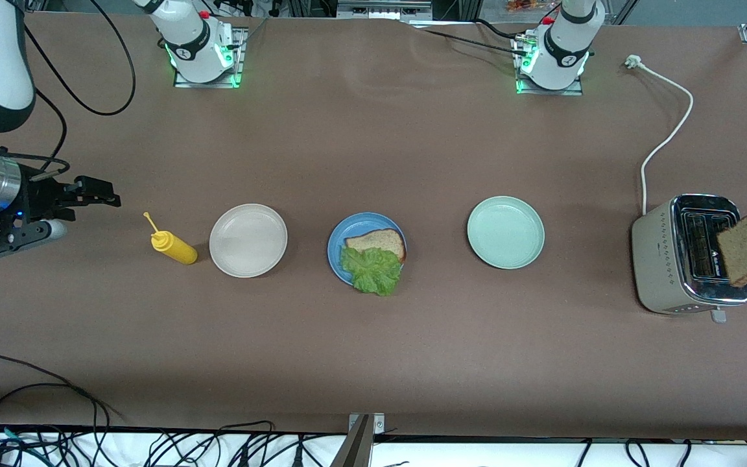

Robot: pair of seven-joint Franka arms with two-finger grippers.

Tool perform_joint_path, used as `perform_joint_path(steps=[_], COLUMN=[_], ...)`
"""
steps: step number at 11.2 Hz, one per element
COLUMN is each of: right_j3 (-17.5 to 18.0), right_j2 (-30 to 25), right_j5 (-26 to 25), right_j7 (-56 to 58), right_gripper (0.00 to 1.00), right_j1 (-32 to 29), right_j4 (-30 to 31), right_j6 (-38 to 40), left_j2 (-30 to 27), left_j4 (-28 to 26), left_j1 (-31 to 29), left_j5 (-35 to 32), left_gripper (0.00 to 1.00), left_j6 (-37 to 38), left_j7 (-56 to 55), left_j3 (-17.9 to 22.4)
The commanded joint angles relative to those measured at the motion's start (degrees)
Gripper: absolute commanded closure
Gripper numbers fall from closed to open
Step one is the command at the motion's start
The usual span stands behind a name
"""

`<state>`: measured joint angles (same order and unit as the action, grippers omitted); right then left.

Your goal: Make sandwich in blue plate with both arms

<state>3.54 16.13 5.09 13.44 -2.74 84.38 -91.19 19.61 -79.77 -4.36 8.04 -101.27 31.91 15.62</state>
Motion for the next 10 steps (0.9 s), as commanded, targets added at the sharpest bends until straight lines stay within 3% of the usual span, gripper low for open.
perform_joint_path(steps=[1,4,5,6,7,10], right_j3=[2.5,2.0,-0.4,-6.2,-8.0,-7.9], right_j2=[-3.6,-6.2,-7.3,-8.9,-10.1,-10.7], right_j5=[-4.1,-5.9,-5.9,-5.5,-5.4,-5.6], right_j7=[-10.0,-11.0,-10.7,-10.5,-10.6,-11.1], right_gripper=[0.00,0.00,0.00,0.00,0.00,0.00], right_j1=[0.5,0.8,2.0,7.4,9.3,9.2], right_j4=[2.8,2.4,2.4,2.7,2.8,2.8], right_j6=[0.3,2.7,4.2,4.9,5.1,4.8], left_j2=[-4.1,-5.1,-5.2,-5.2,-5.2,-4.3], left_j4=[0.2,0.2,0.2,0.2,0.2,0.1], left_j1=[3.0,3.9,4.0,3.9,4.1,4.4], left_j5=[2.0,5.2,5.7,5.7,5.8,9.0], left_gripper=[1.00,1.00,1.00,1.00,1.00,1.00], left_j6=[5.5,9.6,9.9,10.0,10.7,11.3], left_j7=[0.3,-2.6,-4.3,-4.8,-4.8,-10.7], left_j3=[0.1,-2.6,-4.2,-6.3,-7.9,-12.8])
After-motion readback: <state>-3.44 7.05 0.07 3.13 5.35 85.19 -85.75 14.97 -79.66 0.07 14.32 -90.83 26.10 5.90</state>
